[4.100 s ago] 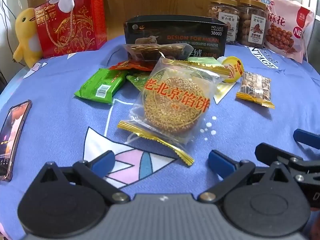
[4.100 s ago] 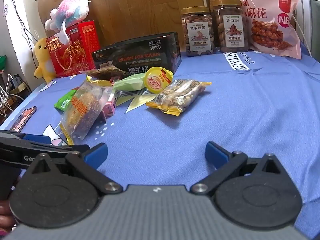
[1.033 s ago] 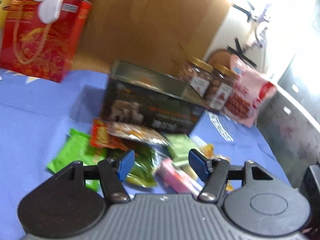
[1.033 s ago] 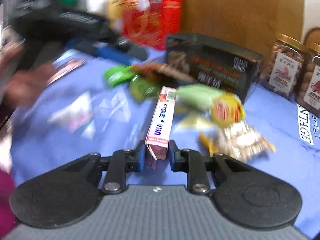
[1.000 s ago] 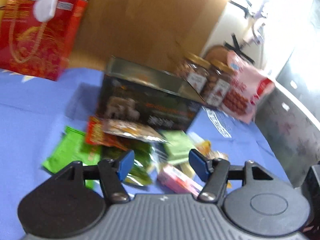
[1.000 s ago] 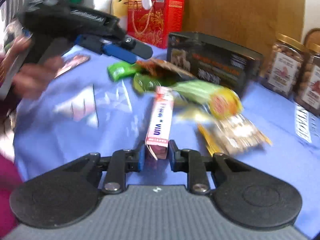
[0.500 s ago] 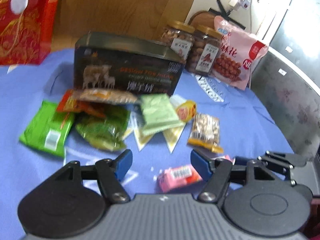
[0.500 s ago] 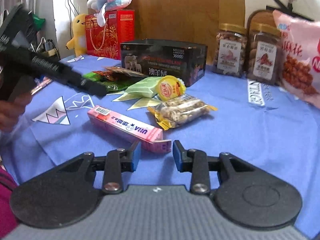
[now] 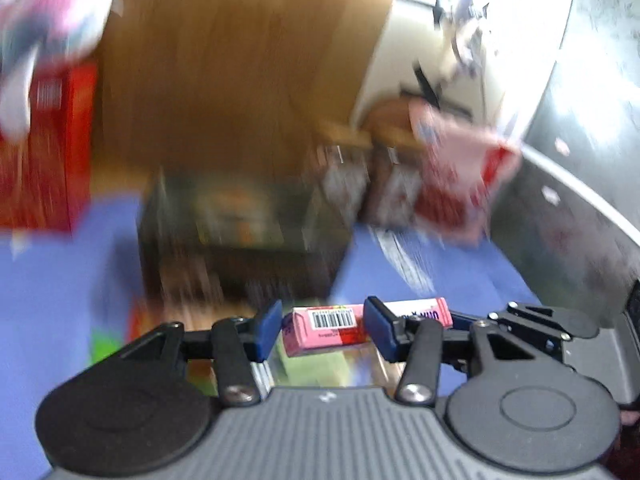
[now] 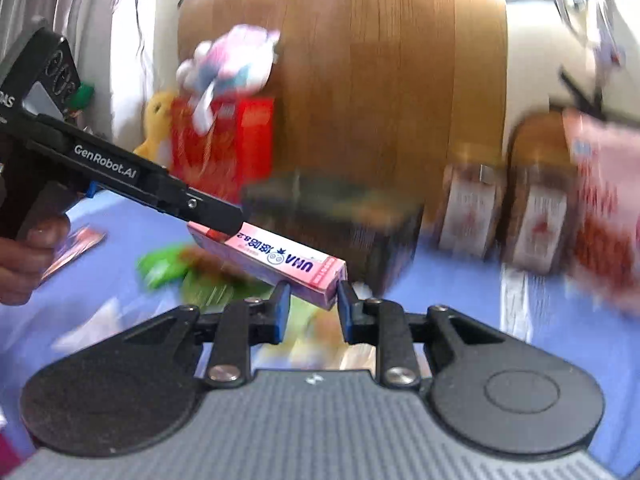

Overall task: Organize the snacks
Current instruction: 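Move the pink candy box into the tin box and release it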

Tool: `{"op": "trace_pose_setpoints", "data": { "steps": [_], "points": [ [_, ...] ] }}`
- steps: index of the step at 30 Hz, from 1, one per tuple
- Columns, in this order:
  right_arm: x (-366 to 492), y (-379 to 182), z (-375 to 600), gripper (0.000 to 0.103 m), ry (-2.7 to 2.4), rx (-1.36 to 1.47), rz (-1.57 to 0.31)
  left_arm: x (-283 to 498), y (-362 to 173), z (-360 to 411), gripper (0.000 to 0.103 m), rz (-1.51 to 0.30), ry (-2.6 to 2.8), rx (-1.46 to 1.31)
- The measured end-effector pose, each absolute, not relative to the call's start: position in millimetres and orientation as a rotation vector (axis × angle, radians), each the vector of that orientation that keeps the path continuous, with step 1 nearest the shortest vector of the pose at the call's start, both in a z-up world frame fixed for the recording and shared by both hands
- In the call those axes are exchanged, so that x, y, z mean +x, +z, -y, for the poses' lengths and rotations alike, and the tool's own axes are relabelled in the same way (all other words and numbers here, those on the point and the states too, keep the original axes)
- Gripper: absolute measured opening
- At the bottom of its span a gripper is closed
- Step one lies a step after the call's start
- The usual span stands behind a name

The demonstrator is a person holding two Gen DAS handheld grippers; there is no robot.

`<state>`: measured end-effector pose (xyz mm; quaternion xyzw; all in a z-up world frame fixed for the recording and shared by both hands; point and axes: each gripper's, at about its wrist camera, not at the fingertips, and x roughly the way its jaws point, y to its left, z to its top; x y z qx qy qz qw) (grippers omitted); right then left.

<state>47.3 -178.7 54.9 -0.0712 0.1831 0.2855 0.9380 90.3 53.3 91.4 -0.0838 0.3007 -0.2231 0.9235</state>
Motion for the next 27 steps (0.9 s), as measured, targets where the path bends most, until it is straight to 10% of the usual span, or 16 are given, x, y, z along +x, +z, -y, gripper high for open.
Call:
{"op": "trace_pose_setpoints", "data": {
  "steps": [12, 21, 27],
  "points": [
    [180.7, 44.0, 127.2, 0.036, 0.455, -0.166, -0.450, 225.5, 70.8, -53.4, 0.047, -0.664, -0.262, -0.233],
    [111.4, 51.1, 219.2, 0.043, 0.448, 0.083, -0.430, 154.6, 84.3, -100.2, 0.058, -0.576, -0.282, -0.345],
    [60.6, 14.7, 243.2, 0.066, 0.469, 0.075, -0.582, 98.5, 52.6, -57.9, 0.055, -0.741, -0.542, -0.387]
  ]
}}
